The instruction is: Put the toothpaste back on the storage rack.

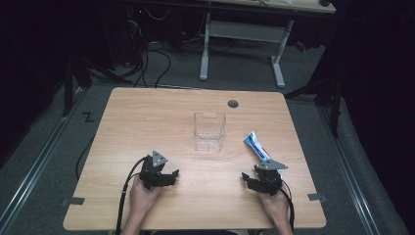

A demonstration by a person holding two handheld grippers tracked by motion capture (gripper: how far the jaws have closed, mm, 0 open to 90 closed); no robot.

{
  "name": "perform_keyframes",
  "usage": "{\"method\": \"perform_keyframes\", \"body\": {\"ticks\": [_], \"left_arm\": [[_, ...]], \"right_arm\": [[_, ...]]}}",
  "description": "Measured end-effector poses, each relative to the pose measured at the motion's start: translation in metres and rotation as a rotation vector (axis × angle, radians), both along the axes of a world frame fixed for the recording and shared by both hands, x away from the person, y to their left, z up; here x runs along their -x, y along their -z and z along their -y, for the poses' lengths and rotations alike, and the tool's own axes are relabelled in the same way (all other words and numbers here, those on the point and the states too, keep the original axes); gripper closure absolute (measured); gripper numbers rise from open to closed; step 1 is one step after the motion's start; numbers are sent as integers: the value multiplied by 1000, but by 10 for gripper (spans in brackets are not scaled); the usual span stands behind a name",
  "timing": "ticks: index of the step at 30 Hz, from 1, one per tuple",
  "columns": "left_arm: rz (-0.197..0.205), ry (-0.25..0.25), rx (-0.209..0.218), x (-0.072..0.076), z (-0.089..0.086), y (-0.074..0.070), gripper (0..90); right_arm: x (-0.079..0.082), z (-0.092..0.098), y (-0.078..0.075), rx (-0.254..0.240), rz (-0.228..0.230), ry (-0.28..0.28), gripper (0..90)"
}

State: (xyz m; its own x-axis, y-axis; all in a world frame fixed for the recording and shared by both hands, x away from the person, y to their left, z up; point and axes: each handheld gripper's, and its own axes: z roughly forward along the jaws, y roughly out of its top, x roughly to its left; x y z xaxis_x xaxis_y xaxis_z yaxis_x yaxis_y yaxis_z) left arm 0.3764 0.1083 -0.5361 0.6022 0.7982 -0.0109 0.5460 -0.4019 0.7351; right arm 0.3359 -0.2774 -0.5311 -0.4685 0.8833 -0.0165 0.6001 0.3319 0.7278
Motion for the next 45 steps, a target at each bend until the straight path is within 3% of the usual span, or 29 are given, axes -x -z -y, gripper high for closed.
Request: {"method": "perform_keyframes", "body": {"ticks": [16,25,32,41,45], "left_arm": [[0,-4,3,0,0,0,209],[0,-8,5,0,0,0,211],[0,-9,5,0,0,0,212],[0,-9,5,0,0,0,212],[0,-9,4,0,0,0,212]], "right_arm": [[0,0,0,2,-1,-4,363],[1,-2,0,4,-3,36,328],[4,-3,-1,5,-11,71,366],[10,-1,-4,6,-27,70,418],[13,0,-7,-4,-10,67,430]]}}
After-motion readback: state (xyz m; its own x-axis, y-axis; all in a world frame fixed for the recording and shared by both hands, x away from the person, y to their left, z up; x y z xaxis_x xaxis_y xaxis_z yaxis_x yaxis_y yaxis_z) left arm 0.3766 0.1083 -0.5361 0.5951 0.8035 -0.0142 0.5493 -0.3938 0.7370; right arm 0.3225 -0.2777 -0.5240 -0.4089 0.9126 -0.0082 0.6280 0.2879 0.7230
